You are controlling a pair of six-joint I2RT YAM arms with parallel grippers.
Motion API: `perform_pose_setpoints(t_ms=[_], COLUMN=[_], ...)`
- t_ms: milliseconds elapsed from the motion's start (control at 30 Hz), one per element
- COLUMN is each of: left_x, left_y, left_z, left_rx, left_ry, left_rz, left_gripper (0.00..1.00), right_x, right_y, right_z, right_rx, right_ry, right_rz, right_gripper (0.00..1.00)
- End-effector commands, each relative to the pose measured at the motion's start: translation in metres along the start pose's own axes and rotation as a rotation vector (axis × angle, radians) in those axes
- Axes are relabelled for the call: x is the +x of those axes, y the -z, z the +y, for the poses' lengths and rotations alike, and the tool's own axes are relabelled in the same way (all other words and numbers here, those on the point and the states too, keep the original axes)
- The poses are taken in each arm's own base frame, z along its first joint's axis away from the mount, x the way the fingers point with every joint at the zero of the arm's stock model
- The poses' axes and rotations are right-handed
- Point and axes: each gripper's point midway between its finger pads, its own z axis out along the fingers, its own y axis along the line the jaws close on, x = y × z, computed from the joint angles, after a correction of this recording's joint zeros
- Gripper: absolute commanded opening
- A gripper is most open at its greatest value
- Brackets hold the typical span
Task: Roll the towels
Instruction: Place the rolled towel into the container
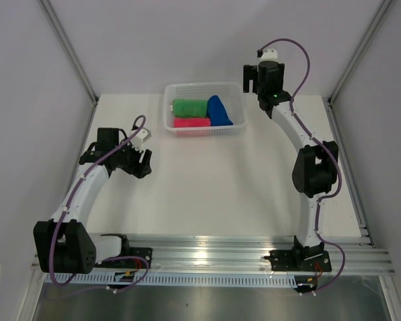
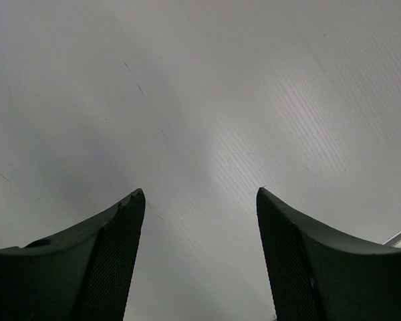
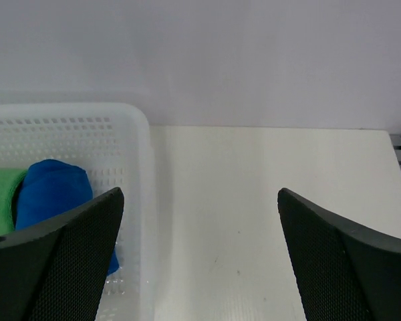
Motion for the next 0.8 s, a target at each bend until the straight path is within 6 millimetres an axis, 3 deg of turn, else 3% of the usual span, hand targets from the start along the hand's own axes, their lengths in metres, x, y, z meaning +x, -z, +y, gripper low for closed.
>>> perform_pose_setpoints(t_ms=[0, 33, 67, 100, 167, 267, 467, 767], left_x=[-0.007, -0.007, -0.006, -0.007, -0.006, -0.006, -0.008, -0.005], left_y=[0.006, 0.006, 0.006, 0.007, 0.008, 0.007, 0.007, 0.007], left_z=[0.009, 0.01, 0.011, 0.011, 0.012, 0.014, 0.013, 0.012], left_rx=[-0.059, -0.064, -0.073, -0.077, -0.087, -0.089, -0.085, -0.082], left_ry=[0.026, 0.028, 0.029, 0.028, 0.029, 0.031, 0.035, 0.032], left_rz=[-0.035, -0.033, -0.031, -0.032, -0.033, -0.03, -0.033, -0.03], left_gripper=[0.71, 0.71, 0.71, 0.71, 0.71, 0.71, 0.72, 0.72], right_x=[-0.019, -0.027, -0.012, -0.009, -0.008, 0.013, 0.031, 0.052], right_y=[0.02, 0.028, 0.028, 0.027, 0.033, 0.033, 0.037, 0.049], right_z=[0.004, 0.001, 0.004, -0.015, -0.036, -0.057, -0.074, -0.088], right_rx=[-0.088, -0.111, -0.17, -0.153, -0.099, 0.01, 0.148, 0.166], right_ry=[-0.059, -0.157, -0.203, -0.254, -0.326, -0.321, -0.331, -0.303], right_rz=[-0.037, -0.05, -0.034, -0.033, -0.044, 0.011, 0.058, 0.096], right_gripper=[0.99, 1.0, 0.99, 0.99, 0.99, 0.99, 0.99, 0.99])
